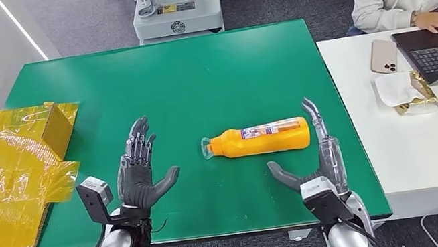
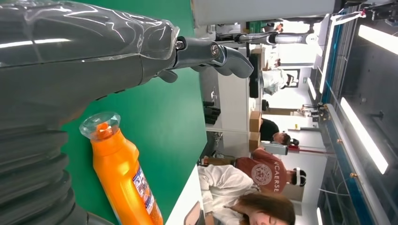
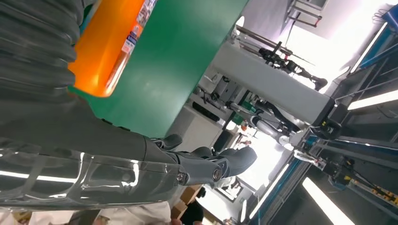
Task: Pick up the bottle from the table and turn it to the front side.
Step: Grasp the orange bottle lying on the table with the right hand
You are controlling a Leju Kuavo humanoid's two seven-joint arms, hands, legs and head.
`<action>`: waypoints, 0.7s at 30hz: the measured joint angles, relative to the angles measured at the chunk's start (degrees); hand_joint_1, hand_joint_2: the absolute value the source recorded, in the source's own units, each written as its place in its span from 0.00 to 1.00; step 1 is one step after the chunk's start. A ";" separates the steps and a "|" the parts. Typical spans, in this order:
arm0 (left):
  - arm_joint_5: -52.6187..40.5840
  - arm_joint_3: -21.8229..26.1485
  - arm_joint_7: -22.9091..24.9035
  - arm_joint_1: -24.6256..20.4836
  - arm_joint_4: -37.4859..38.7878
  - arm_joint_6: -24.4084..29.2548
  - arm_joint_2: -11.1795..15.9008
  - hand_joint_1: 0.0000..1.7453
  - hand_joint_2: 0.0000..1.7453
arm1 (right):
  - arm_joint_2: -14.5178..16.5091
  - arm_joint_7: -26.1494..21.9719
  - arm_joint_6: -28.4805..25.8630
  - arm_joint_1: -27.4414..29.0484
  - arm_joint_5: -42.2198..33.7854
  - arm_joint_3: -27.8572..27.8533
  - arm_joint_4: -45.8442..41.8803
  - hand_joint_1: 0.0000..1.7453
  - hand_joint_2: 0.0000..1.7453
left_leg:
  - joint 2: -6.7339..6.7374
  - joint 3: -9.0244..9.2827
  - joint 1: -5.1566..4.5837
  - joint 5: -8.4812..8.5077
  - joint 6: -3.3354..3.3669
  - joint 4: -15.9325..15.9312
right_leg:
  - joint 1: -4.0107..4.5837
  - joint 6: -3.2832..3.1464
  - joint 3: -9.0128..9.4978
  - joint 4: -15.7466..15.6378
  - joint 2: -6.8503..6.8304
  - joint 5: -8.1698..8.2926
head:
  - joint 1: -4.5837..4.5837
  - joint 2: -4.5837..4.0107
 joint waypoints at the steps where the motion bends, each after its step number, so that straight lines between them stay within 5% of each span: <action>1: -0.08 0.00 0.00 -0.03 0.02 -0.01 -0.03 0.00 1.00 | -0.19 0.22 -0.03 -0.32 0.27 -0.13 0.10 0.00 1.00 | 0.00 0.00 0.00 0.00 0.00 0.00 | 0.00 0.00 0.00 0.00 0.00 0.00 | 0.00 0.00; 7: -0.25 0.00 0.00 -0.06 0.14 -0.15 -0.20 0.00 1.00 | -0.82 1.40 -0.60 -1.01 2.51 -0.33 0.38 0.00 1.00 | 0.00 0.00 0.00 -0.01 0.00 -0.01 | 0.00 -0.01 -0.01 0.00 0.00 -0.01 | -0.01 0.00; 13: -0.78 0.00 -0.03 0.04 0.21 -1.69 -0.34 0.00 1.00 | -4.50 9.99 1.59 -4.42 16.00 -0.19 4.05 0.00 1.00 | 0.01 -0.02 0.00 0.01 0.01 0.00 | 0.00 0.00 0.02 0.00 0.00 0.03 | 0.01 0.00; 21: -1.65 -0.41 -0.20 -0.44 0.94 -4.13 -0.65 0.00 1.00 | -10.58 17.16 11.81 -23.60 24.39 3.55 22.67 0.00 1.00 | 0.03 -0.04 -0.03 0.19 0.10 0.09 | -0.02 0.02 -0.01 0.00 0.03 0.23 | 0.00 0.00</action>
